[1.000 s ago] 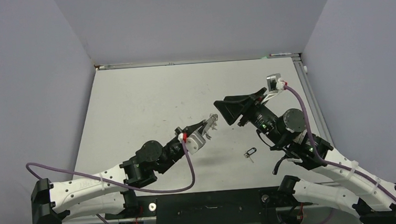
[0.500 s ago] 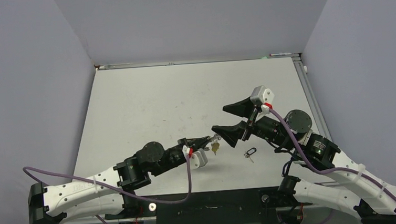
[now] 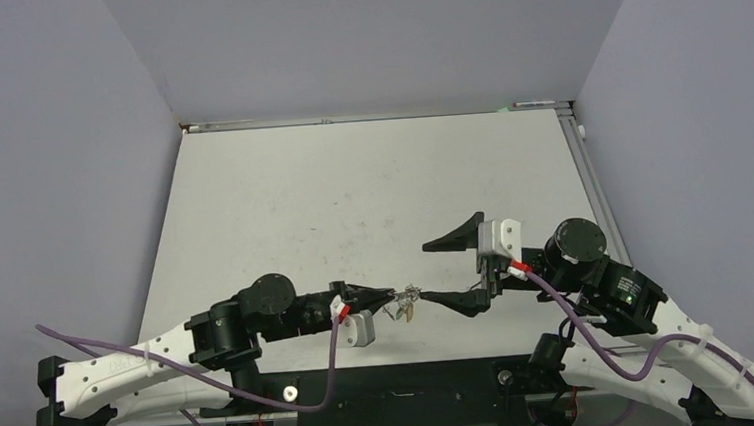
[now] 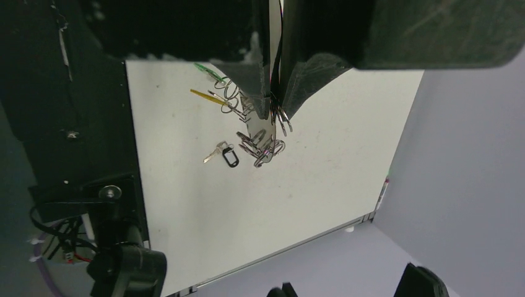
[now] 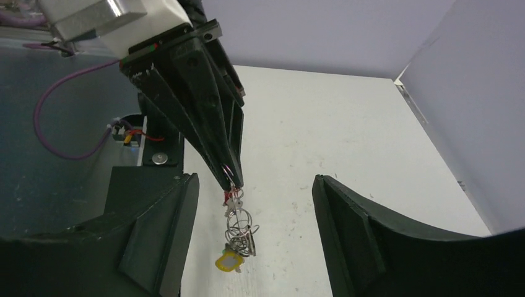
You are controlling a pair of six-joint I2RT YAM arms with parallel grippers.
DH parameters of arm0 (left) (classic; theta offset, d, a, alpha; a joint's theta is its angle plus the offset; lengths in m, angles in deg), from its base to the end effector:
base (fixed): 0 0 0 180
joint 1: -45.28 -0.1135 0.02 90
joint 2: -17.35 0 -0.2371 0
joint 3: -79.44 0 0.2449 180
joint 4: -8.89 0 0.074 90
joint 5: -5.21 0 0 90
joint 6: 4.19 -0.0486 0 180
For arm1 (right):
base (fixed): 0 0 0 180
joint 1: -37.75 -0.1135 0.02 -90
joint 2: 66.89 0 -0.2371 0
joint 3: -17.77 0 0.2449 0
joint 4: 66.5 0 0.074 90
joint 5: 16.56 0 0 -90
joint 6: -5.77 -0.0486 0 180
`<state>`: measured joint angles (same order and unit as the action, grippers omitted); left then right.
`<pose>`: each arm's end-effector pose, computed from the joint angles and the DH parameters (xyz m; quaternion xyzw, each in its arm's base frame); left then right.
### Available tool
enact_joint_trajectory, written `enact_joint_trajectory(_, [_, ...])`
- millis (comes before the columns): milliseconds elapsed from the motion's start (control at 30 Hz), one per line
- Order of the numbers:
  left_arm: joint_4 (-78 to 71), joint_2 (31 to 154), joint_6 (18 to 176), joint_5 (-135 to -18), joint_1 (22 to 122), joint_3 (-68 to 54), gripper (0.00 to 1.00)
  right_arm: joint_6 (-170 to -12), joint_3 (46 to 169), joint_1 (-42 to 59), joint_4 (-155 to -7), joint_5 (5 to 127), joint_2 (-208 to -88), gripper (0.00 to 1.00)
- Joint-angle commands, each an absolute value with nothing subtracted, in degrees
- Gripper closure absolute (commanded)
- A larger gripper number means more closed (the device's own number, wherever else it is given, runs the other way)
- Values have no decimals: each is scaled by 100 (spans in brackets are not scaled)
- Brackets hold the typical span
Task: Put the keys on the keyring
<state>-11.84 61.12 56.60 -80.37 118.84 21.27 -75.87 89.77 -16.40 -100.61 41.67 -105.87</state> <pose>0.0552 -0.2003 0.3249 0.5978 0.4445 -0.2782 0.6064 0.0708 0.1417 0.3939 -0.5201 0.4874 0.4420 0.5445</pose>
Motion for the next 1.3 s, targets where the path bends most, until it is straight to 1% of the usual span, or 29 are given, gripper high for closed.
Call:
enact_joint_trajectory(0, [-1604, 5885, 5743, -7549, 12050, 1607, 100, -7038, 8911, -1700, -10242, 3286, -10664, 33])
enact_joint_trajectory(33, [-1663, 5858, 5761, -7461, 12052, 1578, 100, -7022, 8901, -1701, -10255, 3201, -10708, 34])
enact_joint_trajectory(233, [-1505, 5558, 5855, -7290, 12061, 1731, 100, -7177, 8959, -1743, -10231, 2820, -11059, 51])
enact_joint_trajectory(367, [-1139, 5408, 5807, -7306, 12061, 2014, 100, -7377, 8984, -1791, -10154, 2702, -11327, 55])
enact_joint_trajectory(567, [-1010, 5365, 5840, -7363, 12061, 2118, 100, -7611, 8883, -1945, -9862, 3085, -11481, 61])
enact_joint_trajectory(733, [-989, 5357, 5861, -7368, 12074, 2158, 100, -7621, 8963, -2305, -9833, 3259, -11738, 68])
enact_joint_trajectory(967, [-963, 5270, 5747, -7584, 12213, 2232, 100, -7407, 9090, -2893, -10160, 3947, -11987, 77])
enact_joint_trajectory(1100, [-949, 5197, 5716, -7648, 12273, 2269, 100, -7352, 9131, -3054, -10270, 4302, -12017, 78])
enact_joint_trajectory(1267, [-977, 5102, 5670, -7787, 12395, 2305, 100, -7300, 9200, -3088, -10460, 4699, -11971, 68])
